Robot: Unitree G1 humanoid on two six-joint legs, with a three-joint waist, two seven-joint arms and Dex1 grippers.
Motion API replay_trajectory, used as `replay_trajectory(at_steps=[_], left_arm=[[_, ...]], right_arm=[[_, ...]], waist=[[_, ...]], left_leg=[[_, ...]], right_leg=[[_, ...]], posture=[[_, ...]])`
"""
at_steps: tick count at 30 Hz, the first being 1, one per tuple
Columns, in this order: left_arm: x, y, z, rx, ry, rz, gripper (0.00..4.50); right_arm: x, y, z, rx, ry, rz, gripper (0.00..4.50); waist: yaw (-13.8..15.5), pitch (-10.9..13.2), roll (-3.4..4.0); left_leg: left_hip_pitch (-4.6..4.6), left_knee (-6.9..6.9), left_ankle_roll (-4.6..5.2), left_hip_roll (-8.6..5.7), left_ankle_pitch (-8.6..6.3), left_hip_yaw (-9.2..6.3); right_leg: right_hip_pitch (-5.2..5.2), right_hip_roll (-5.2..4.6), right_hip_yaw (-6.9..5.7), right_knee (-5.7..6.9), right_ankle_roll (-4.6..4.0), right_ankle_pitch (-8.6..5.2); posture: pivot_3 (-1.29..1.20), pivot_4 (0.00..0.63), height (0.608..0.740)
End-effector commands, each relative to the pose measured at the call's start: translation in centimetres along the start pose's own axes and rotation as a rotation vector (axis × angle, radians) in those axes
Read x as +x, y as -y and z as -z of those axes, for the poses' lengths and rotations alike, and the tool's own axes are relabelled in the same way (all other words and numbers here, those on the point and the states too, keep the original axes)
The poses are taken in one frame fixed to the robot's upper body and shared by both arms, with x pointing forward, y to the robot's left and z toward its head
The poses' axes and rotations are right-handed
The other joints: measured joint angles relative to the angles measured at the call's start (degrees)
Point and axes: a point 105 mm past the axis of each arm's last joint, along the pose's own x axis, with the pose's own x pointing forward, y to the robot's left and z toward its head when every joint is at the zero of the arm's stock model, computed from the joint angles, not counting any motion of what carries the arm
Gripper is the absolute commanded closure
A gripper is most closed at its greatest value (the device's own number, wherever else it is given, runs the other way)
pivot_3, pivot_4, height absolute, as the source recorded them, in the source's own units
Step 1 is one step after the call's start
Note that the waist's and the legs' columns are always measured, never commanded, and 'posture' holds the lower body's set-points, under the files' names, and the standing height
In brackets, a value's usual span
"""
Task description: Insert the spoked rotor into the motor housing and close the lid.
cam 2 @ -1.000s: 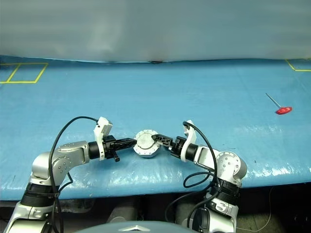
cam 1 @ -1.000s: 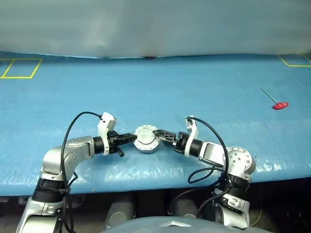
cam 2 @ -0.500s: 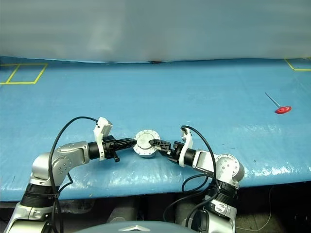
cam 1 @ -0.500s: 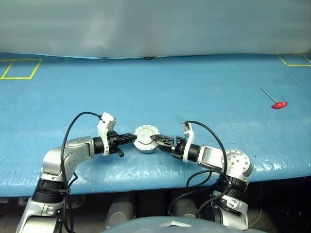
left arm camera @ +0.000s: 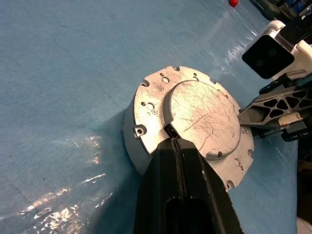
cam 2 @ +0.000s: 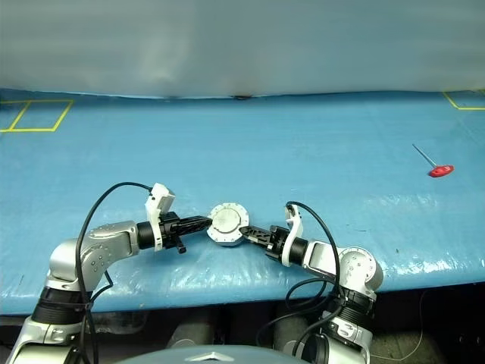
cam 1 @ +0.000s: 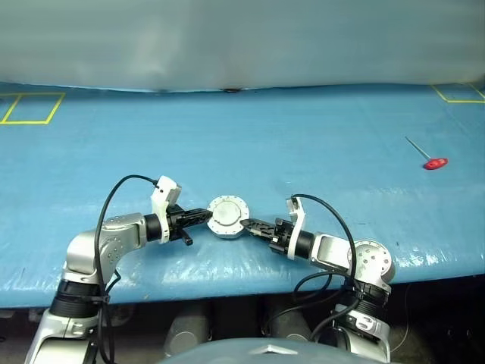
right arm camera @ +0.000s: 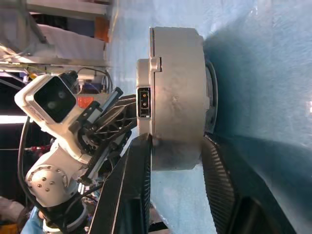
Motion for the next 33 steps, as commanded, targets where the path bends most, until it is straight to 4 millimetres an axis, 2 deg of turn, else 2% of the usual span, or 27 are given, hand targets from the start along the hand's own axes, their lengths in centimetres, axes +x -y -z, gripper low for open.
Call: replay_trajectory(at_steps=[1, 10, 19, 21, 23, 27, 33], left_arm=[[0.8, 0.5, 1.9, -0.035, -0.069, 0.025, 4.5], [0.8, 0.5, 1.9, -0.035, -0.07, 0.025, 4.5], [0.7, 0.5, 2.0, -0.029, -0.076, 0.027, 4.5], [0.7, 0.5, 2.0, -0.029, -0.076, 0.027, 4.5], [0.7, 0.5, 2.0, -0.029, -0.076, 0.028, 4.5], [0.7, 0.5, 2.0, -0.029, -0.076, 0.03, 4.5], [0.8, 0.6, 2.1, -0.029, -0.078, 0.038, 4.5]], right_arm=[[0.1, -0.1, 0.1, -0.007, 0.0, 0.0, 3.33], [0.3, -0.3, 0.6, -0.004, -0.015, -0.02, 3.33], [0.8, -0.3, 0.2, -0.038, 0.02, -0.017, 3.33], [0.9, -0.4, 0.2, -0.039, 0.024, -0.03, 2.6], [0.9, -0.4, 0.2, -0.042, 0.027, -0.027, 2.08], [1.0, -0.3, 0.0, -0.03, 0.045, -0.025, 0.76], [0.8, -0.5, -0.6, -0.004, 0.088, -0.055, 0.76]], waist=[[0.0, 0.0, 0.01], [-0.1, 0.0, 0.01], [-0.5, 0.0, 0.04], [-0.6, 0.0, 0.04], [-0.6, 0.0, 0.04], [-0.6, 0.0, 0.04], [-0.6, 0.0, 0.04]], left_leg=[[0.0, 0.01, 0.01, 0.0, 0.01, 0.01], [0.0, 0.01, 0.03, -0.01, 0.02, 0.01], [0.01, 0.02, 0.03, -0.01, 0.07, 0.01], [0.02, 0.02, 0.03, -0.01, 0.11, 0.01], [0.01, 0.02, 0.04, -0.02, 0.12, 0.01], [-0.01, 0.01, 0.06, -0.02, 0.11, 0.01], [-0.01, 0.01, 0.07, -0.03, 0.1, 0.02]], right_leg=[[0.0, 0.0, 0.01, 0.0, 0.0, 0.0], [0.0, -0.02, 0.03, 0.0, 0.0, 0.0], [0.0, -0.02, 0.05, 0.02, -0.01, 0.0], [0.01, -0.02, 0.05, 0.02, -0.03, -0.01], [0.0, -0.03, 0.06, 0.02, -0.03, 0.0], [-0.01, -0.04, 0.06, 0.01, -0.01, 0.01], [0.0, -0.06, 0.06, 0.0, -0.02, 0.0]], posture=[[0.0, 0.15, 0.74], [0.0, 0.15, 0.74], [0.0, 0.15, 0.74], [0.0, 0.15, 0.74], [0.0, 0.15, 0.74], [0.0, 0.15, 0.74], [0.0, 0.15, 0.74]])
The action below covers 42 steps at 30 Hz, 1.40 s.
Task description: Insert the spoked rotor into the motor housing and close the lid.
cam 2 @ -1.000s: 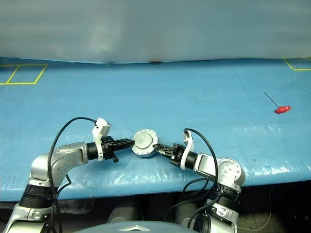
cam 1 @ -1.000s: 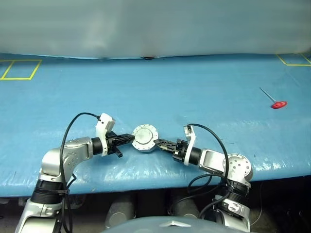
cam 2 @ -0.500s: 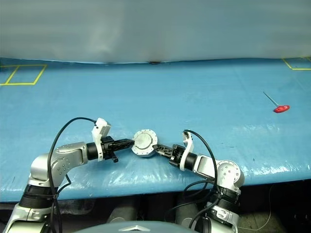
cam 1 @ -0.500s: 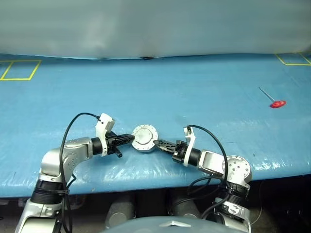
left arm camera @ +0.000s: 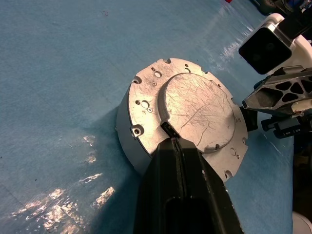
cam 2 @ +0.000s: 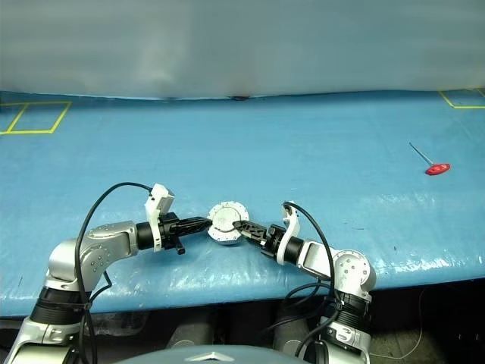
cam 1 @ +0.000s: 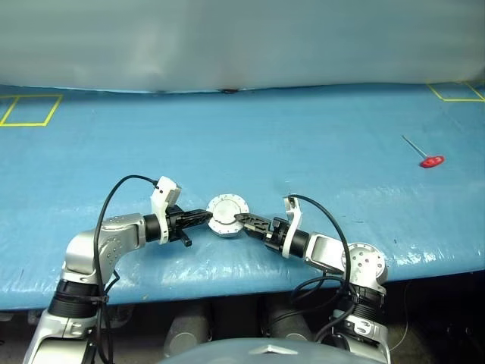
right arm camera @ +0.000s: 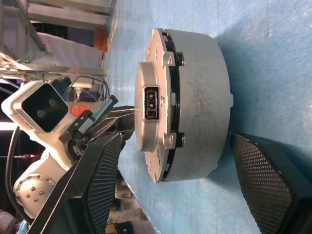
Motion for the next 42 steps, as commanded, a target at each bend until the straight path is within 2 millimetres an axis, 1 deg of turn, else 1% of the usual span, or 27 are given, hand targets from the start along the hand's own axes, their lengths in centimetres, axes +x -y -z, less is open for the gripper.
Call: replay_trajectory(at_steps=[1, 6, 14, 17, 23, 24, 29, 36, 42], left_arm=[[0.7, 0.3, 2.1, -0.04, -0.072, 0.017, 4.5], [0.7, 0.3, 2.1, -0.04, -0.075, 0.017, 4.5], [0.6, 0.3, 2.2, -0.039, -0.075, 0.015, 4.5], [0.6, 0.3, 2.2, -0.039, -0.074, 0.015, 4.5], [0.6, 0.4, 2.2, -0.04, -0.074, 0.017, 4.5], [0.6, 0.4, 2.2, -0.041, -0.074, 0.017, 4.5], [0.6, 0.4, 2.3, -0.041, -0.074, 0.017, 4.5], [0.5, 0.5, 2.1, -0.041, -0.065, 0.017, 4.5], [0.0, 0.3, 1.6, -0.043, -0.039, 0.001, 4.5]], right_arm=[[0.0, -0.7, -0.5, 0.014, 0.04, -0.05, 0.76], [0.2, -1.2, -0.5, 0.038, 0.044, -0.085, 0.76], [0.4, -1.3, 0.3, 0.044, 0.003, -0.084, 0.76], [0.4, -1.3, 0.3, 0.048, 0.002, -0.085, 1.35], [0.3, -1.2, 0.2, 0.05, 0.004, -0.083, 3.28], [0.3, -1.2, 0.2, 0.05, 0.003, -0.083, 3.36], [0.2, -1.2, 0.3, 0.049, -0.003, -0.079, 3.36], [0.1, -1.1, 1.0, 0.058, -0.025, -0.082, 3.36], [0.0, -1.3, 1.6, 0.065, -0.045, -0.1, 3.36]], waist=[[0.0, 0.0, 0.0], [0.0, 0.0, 0.0], [0.0, 0.0, 0.0], [0.0, 0.0, 0.0], [0.0, 0.0, 0.01], [0.0, 0.0, 0.01], [0.0, 0.0, 0.01], [0.0, 0.0, 0.01], [-0.2, 0.0, 0.01]], left_leg=[[0.0, 0.0, 0.0, 0.0, 0.0, 0.0], [-0.01, 0.0, 0.01, 0.0, 0.0, 0.0], [-0.01, 0.0, 0.01, 0.0, 0.0, 0.0], [-0.01, 0.0, 0.01, 0.0, -0.01, 0.0], [-0.02, 0.0, 0.01, -0.02, -0.01, 0.0], [-0.02, 0.0, 0.01, -0.02, -0.01, 0.0], [-0.02, 0.0, 0.02, -0.02, -0.01, 0.0], [-0.03, 0.0, 0.03, -0.02, -0.02, 0.0], [-0.03, -0.01, 0.03, 0.0, -0.02, 0.0]], right_leg=[[0.0, 0.0, 0.0, 0.0, 0.0, 0.0], [-0.01, 0.0, 0.0, 0.0, 0.01, 0.01], [-0.01, 0.0, 0.0, 0.0, 0.01, 0.0], [-0.01, -0.01, 0.01, 0.0, 0.01, 0.01], [-0.01, -0.02, 0.0, 0.0, 0.0, 0.0], [0.0, -0.02, 0.0, 0.0, 0.0, 0.0], [-0.01, -0.02, 0.0, 0.0, 0.01, 0.0], [-0.01, -0.02, 0.01, -0.01, 0.02, 0.01], [-0.03, -0.02, 0.01, 0.0, 0.02, 0.01]], posture=[[0.0, 0.15, 0.74], [0.0, 0.15, 0.74], [0.0, 0.15, 0.74], [0.0, 0.15, 0.74], [0.0, 0.15, 0.74], [0.0, 0.15, 0.74], [0.0, 0.15, 0.74], [0.0, 0.15, 0.74], [0.0, 0.15, 0.74]])
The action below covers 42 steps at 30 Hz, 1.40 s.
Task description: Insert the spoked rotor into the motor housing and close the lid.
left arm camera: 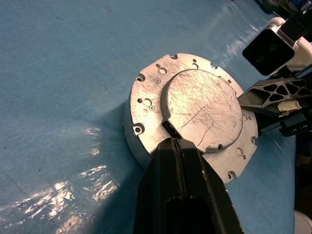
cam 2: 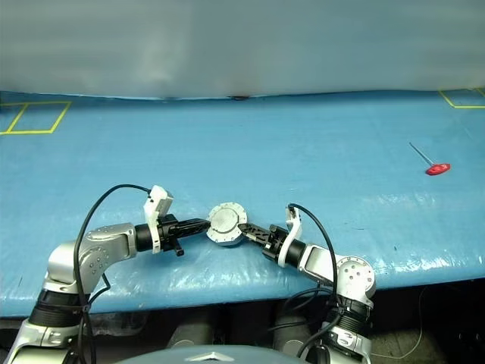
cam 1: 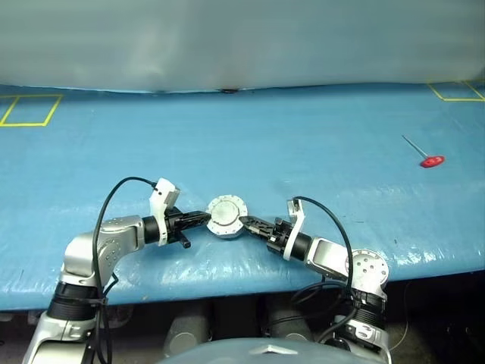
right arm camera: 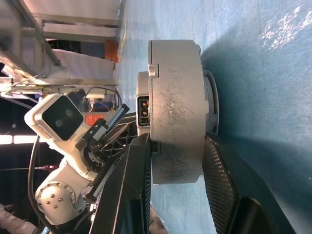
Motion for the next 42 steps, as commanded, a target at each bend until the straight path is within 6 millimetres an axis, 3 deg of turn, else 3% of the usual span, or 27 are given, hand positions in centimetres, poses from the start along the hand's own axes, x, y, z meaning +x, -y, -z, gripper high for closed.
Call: replay_trajectory(at_steps=[1, 9, 15, 19, 23, 26, 32, 37, 38, 42], left_arm=[[0.2, 0.3, 1.2, -0.028, -0.04, 0.007, 4.5], [-0.7, 0.5, -0.5, -0.045, 0.103, -0.017, 4.5], [-4.0, 1.2, -3.0, -0.115, 0.38, -0.092, 4.5], [-6.2, 1.6, -3.1, -0.227, 0.54, -0.125, 4.5], [-6.7, 2.6, -1.7, -0.412, 0.661, -0.097, 4.5], [-6.1, 3.4, 0.0, -0.613, 0.76, -0.071, 3.93], [-4.9, 4.0, 2.2, -0.905, 0.918, -0.053, 1.9], [-4.5, 3.8, 3.1, -1.023, 0.988, -0.044, 0.21], [-4.3, 3.9, 3.1, -1.039, 0.998, -0.03, 0.0], [-3.7, 4.1, 3.1, -1.083, 1.012, 0.019, 0.0]], right_arm=[[0.4, -1.3, 1.0, -0.011, -0.058, -0.064, 3.36], [0.5, -1.2, 0.8, -0.008, -0.037, -0.059, 3.36], [0.2, -1.0, 0.3, 0.013, 0.021, -0.062, 3.36], [0.2, -1.2, 0.0, 0.027, 0.052, -0.075, 3.36], [0.4, -1.8, -0.5, 0.034, 0.077, -0.11, 3.36], [0.8, -2.9, -1.2, 0.035, 0.119, -0.154, 3.36], [1.7, -4.1, -2.0, 0.033, 0.15, -0.193, 3.36], [2.6, -5.1, -2.5, 0.028, 0.151, -0.228, 3.36], [2.9, -5.4, -2.5, 0.024, 0.146, -0.239, 3.36], [3.9, -6.8, -2.3, 0.013, 0.121, -0.285, 3.36]], waist=[[-0.1, 0.0, 0.01], [-0.1, 0.0, 0.02], [-0.2, 0.1, 0.01], [-0.1, 0.1, 0.02], [0.0, 0.1, -0.01], [-0.1, 0.1, -0.04], [-0.1, 0.2, -0.14], [-0.4, 0.2, -0.14], [-0.4, 0.2, -0.14], [-0.5, 0.2, -0.14]], left_leg=[[0.0, 0.0, 0.0, 0.0, 0.0, 0.0], [-0.05, -0.01, 0.0, 0.02, 0.0, 0.01], [-0.15, -0.02, -0.01, 0.07, 0.0, -0.01], [-0.15, -0.01, -0.01, 0.07, 0.0, -0.01], [-0.16, 0.02, 0.02, 0.02, -0.02, -0.01], [-0.16, 0.04, 0.09, -0.02, -0.06, 0.02], [-0.23, 0.08, 0.1, -0.01, -0.06, 0.02], [-0.45, 0.07, 0.1, 0.04, -0.06, 0.06], [-0.5, 0.08, 0.1, 0.04, -0.06, 0.08], [-0.69, 0.12, 0.12, 0.02, -0.06, 0.16]], right_leg=[[-0.01, 0.0, 0.0, 0.0, 0.0, 0.0], [-0.05, 0.01, 0.02, 0.01, 0.0, 0.0], [-0.14, -0.04, 0.11, 0.01, 0.09, 0.06], [-0.12, -0.15, 0.1, 0.01, -0.05, -0.02], [-0.1, -0.36, 0.08, -0.02, -0.08, -0.04], [-0.1, -0.44, 0.1, -0.04, -0.07, -0.04], [-0.16, -0.12, 0.09, -0.02, -0.09, -0.06], [-0.41, 0.04, 0.1, 0.0, -0.11, -0.07], [-0.47, 0.05, 0.11, 0.02, -0.09, -0.06], [-0.65, 0.06, 0.13, 0.01, 0.0, 0.0]], posture=[[0.0, 0.15, 0.74], [0.0, 0.15, 0.74], [0.0, 0.15, 0.74], [0.0, 0.15, 0.74], [0.0, 0.15, 0.74], [0.0, 0.15, 0.74], [0.0, 0.15, 0.74], [0.0, 0.15, 0.74], [0.0, 0.15, 0.74], [0.0, 0.15, 0.74]])
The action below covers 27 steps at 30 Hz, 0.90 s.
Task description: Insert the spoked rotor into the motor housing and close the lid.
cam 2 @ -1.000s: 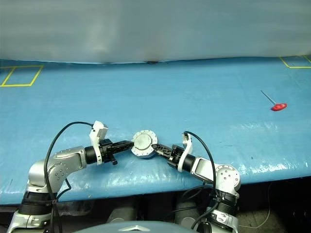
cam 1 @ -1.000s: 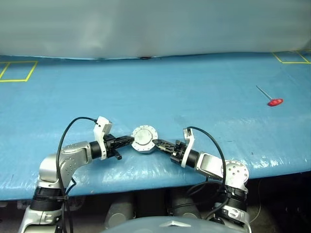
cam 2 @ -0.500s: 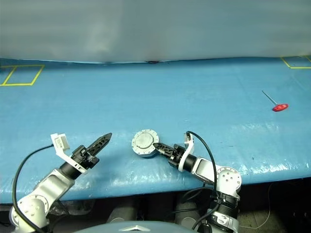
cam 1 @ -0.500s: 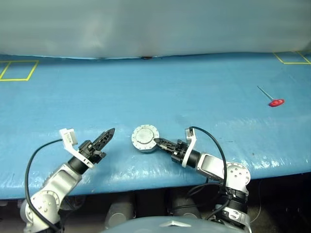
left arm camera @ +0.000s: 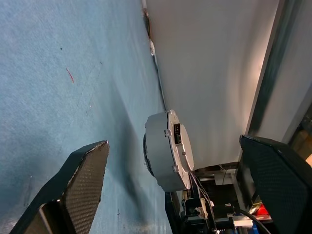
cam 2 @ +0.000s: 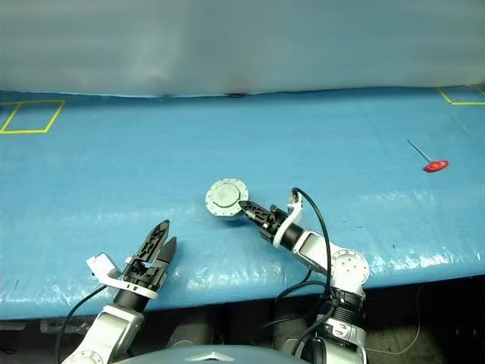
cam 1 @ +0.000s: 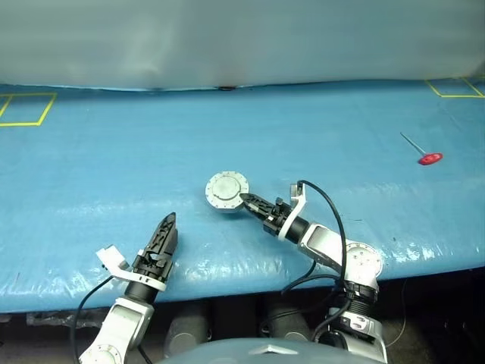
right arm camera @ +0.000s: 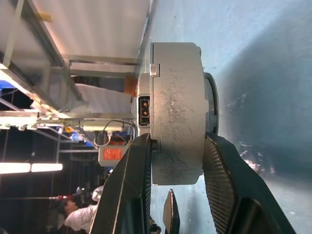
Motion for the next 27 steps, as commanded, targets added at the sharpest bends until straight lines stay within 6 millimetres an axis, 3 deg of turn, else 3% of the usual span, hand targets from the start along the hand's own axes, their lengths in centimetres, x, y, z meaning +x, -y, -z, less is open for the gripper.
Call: replay_trajectory(at_steps=[1, 6, 16, 27], left_arm=[[0.9, 0.8, 1.1, -0.113, 0.028, 0.085, 0.0], [1.5, 0.0, 1.6, -0.149, 0.021, 0.071, 0.0], [2.3, 2.9, 2.1, -0.176, 0.0, 0.287, 0.0], [2.7, 3.5, 2.3, -0.179, -0.004, 0.274, 0.0]], right_arm=[[2.1, -3.9, 1.1, 0.018, -0.026, -0.195, 3.36], [2.8, -4.9, 2.2, 0.014, -0.078, -0.232, 3.36], [2.8, -4.9, 5.6, 0.025, -0.229, -0.228, 3.36], [2.1, -4.8, 7.6, 0.045, -0.312, -0.226, 3.36]], waist=[[-0.1, 0.0, 0.0], [-0.1, 0.0, 0.0], [-0.1, 0.0, 0.0], [-0.1, 0.0, -0.03]], left_leg=[[-0.01, 0.0, 0.01, 0.0, -0.01, 0.01], [-0.03, 0.0, 0.02, 0.0, -0.01, 0.01], [-0.04, 0.05, 0.03, 0.0, 0.0, 0.02], [-0.05, 0.11, 0.03, 0.01, 0.0, 0.01]], right_leg=[[0.0, 0.0, 0.01, -0.01, 0.01, 0.0], [-0.03, 0.02, -0.01, -0.01, 0.02, 0.01], [-0.02, 0.02, 0.0, 0.0, 0.03, 0.02], [-0.01, 0.03, 0.01, 0.01, 0.27, 0.16]], posture=[[0.0, 0.15, 0.74], [0.0, 0.15, 0.74], [0.0, 0.15, 0.74], [0.0, 0.15, 0.74]])
